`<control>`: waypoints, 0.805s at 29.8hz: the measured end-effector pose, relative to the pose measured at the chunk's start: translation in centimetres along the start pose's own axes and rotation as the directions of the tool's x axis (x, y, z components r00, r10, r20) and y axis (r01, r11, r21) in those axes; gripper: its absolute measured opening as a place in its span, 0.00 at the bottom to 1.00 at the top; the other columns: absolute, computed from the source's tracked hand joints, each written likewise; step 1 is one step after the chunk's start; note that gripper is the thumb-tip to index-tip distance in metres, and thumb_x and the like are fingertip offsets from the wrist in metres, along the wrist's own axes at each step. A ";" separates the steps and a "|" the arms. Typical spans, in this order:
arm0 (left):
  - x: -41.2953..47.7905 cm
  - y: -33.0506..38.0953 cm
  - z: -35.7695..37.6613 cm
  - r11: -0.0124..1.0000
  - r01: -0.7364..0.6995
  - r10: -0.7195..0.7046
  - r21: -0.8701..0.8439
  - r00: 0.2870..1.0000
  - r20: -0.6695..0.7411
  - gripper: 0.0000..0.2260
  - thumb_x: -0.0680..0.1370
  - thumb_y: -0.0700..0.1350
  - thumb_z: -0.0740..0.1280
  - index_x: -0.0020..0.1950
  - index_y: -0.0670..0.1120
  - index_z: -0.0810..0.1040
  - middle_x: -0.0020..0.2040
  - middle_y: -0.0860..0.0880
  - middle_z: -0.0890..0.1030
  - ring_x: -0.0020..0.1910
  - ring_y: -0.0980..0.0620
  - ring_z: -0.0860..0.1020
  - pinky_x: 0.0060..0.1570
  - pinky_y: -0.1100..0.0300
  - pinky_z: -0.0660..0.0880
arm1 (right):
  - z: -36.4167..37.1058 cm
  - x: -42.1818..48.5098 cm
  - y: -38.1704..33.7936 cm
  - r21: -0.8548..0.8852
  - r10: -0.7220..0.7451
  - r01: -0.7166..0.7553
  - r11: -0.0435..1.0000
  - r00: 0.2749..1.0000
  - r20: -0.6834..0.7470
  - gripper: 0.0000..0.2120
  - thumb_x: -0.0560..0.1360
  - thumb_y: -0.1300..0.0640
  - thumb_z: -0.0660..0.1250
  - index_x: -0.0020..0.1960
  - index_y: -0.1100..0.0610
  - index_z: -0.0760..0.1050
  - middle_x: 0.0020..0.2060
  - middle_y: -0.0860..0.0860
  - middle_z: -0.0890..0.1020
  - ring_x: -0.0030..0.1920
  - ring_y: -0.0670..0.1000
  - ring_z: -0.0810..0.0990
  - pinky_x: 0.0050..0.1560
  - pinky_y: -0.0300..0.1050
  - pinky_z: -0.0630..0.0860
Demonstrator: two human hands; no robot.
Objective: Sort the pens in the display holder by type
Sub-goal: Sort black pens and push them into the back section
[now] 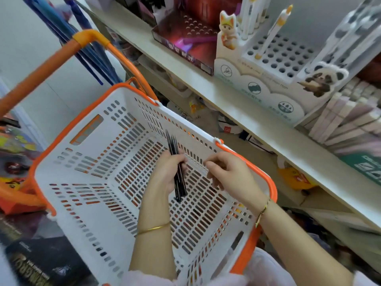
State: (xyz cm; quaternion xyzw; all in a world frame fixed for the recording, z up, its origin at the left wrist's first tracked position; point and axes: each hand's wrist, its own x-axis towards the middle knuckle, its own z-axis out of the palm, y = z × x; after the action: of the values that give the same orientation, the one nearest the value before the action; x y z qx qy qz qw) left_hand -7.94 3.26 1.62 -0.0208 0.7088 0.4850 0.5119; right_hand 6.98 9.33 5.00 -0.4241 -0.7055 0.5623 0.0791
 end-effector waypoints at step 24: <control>-23.5 7.5 33.5 0.853 -0.522 0.229 -0.017 0.345 0.910 0.08 0.82 0.40 0.57 0.51 0.43 0.76 0.38 0.43 0.82 0.32 0.49 0.80 0.37 0.54 0.81 | -34.9 -15.7 -2.6 0.219 -0.133 0.328 0.919 0.781 -0.610 0.14 0.76 0.55 0.66 0.37 0.65 0.76 0.21 0.51 0.69 0.19 0.50 0.63 0.20 0.36 0.60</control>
State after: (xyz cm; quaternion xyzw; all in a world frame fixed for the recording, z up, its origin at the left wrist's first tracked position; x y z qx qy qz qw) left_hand 22.87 19.97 23.92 0.4732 0.3776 0.4226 0.6745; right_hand 36.06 23.92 25.32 -0.4669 -0.5954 0.4953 0.4268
